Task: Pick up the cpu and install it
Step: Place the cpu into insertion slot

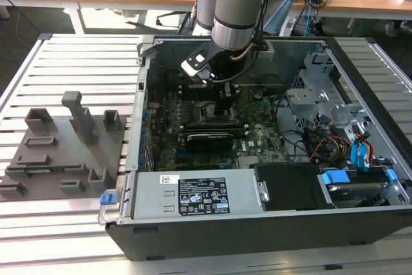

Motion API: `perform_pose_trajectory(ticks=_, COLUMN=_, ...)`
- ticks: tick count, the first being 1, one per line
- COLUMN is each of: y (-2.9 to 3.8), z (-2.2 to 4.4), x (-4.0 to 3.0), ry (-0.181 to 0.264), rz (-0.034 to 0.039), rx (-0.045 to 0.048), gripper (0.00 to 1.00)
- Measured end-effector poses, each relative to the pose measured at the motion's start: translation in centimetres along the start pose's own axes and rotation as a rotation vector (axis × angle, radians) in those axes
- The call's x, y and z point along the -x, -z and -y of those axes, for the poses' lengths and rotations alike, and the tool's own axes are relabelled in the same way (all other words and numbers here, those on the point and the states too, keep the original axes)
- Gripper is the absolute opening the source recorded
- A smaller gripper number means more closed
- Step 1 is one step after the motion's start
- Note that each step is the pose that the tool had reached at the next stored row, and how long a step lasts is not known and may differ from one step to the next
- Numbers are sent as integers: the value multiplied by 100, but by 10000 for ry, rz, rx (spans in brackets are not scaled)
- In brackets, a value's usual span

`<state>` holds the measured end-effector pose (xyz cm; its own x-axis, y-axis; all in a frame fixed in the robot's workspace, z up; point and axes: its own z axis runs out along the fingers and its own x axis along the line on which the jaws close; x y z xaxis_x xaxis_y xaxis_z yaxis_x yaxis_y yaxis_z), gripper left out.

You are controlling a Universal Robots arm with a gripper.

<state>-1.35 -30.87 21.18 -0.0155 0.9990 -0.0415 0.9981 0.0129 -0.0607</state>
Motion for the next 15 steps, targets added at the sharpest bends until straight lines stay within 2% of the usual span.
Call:
perform_pose_trajectory(ticks=5, y=1, z=17, x=2, ry=0, rz=6, rx=-1, gripper=17)
perform_pose_trajectory(ticks=6, y=1, z=22, x=2, ry=2, rz=5, rx=0, gripper=17)
perform_pose_trajectory(ticks=7, y=-1, z=33, x=2, ry=6, rz=5, rx=1, gripper=11)
perform_pose_trajectory(ticks=14, y=-46, z=37, x=0, ry=45, rz=7, rx=-9, gripper=11)
perform_pose_trajectory(ticks=15, y=-83, z=7, x=1, ry=50, rz=19, rx=-34, gripper=11)
